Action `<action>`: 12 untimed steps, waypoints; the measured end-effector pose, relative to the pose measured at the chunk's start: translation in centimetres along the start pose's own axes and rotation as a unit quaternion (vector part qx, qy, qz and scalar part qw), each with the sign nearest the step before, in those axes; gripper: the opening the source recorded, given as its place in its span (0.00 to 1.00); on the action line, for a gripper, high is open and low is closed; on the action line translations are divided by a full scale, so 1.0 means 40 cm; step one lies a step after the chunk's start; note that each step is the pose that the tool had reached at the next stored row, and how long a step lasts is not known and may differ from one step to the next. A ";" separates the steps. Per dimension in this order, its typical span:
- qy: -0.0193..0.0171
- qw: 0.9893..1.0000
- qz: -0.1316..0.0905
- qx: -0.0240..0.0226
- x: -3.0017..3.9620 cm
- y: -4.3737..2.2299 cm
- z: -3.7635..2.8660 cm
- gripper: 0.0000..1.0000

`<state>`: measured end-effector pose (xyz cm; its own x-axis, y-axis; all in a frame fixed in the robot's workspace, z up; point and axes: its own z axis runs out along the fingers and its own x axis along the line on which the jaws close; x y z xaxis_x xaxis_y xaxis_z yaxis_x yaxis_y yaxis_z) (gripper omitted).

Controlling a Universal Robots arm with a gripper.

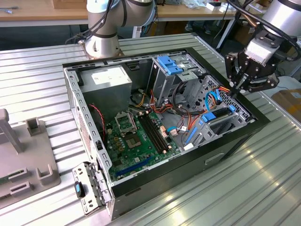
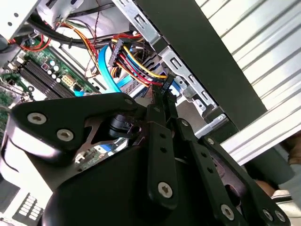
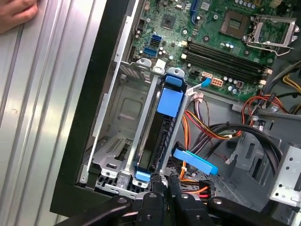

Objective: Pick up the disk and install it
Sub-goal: 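Insert the first disk wire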

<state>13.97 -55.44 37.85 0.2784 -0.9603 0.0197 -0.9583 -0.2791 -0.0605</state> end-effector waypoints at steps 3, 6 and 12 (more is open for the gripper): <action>-0.011 1.000 0.003 0.003 0.003 0.001 0.000 0.17; -0.011 1.000 0.016 0.003 0.003 0.001 0.000 0.17; -0.005 0.994 0.106 0.003 0.002 0.001 0.003 0.17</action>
<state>13.97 -55.55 37.73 0.0716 -0.9974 -0.0041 -0.9952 -0.0712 -0.0672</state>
